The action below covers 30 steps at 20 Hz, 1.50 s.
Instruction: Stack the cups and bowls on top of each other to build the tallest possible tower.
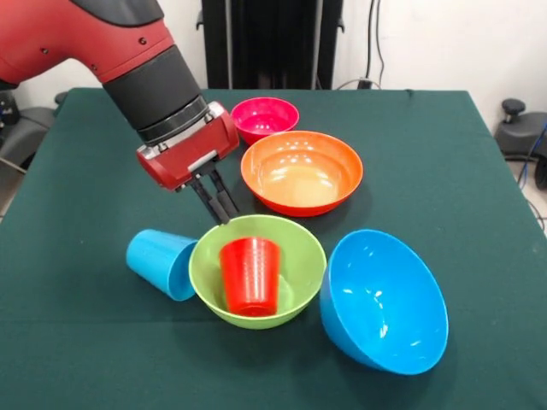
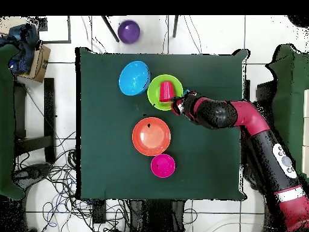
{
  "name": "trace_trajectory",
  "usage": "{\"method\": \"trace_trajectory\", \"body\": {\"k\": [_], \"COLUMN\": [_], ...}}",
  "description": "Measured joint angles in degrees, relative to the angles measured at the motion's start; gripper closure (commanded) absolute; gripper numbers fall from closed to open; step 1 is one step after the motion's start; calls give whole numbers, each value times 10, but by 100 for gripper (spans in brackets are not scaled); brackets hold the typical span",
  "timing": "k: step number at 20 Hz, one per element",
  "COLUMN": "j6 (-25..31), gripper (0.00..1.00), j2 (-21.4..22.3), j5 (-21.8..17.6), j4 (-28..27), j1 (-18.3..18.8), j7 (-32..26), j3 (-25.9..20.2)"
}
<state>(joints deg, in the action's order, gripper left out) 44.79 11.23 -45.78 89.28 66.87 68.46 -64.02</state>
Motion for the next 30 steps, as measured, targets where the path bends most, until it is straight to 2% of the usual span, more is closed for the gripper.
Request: {"method": "trace_trajectory", "body": {"k": [2, 3, 4, 6, 9, 12, 15, 17, 18, 23, 30], "j6": [-21, -58, -73, -143, -223, -248, -246, -246, -246, -246, -246], "gripper": [100, 100, 100, 100, 100, 100, 100, 100, 100, 100, 100], "j2": [-4, -7, -9, -1, 0, -13, -26, -32, -37, -41, -40], "j5": [-34, -106, -136, -225, -273, -278, -259, -236, -213, -180, -178], "j4": [-25, -67, -83, -140, -203, -238, -246, -245, -244, -244, -246], "j1": [-24, -69, -89, -167, -249, -288, -293, -283, -268, -233, -227], "j7": [1, 14, 22, 68, 132, 158, 158, 158, 158, 157, 157], "j3": [21, 59, 75, 120, 144, 150, 150, 146, 145, 147, 152]}}
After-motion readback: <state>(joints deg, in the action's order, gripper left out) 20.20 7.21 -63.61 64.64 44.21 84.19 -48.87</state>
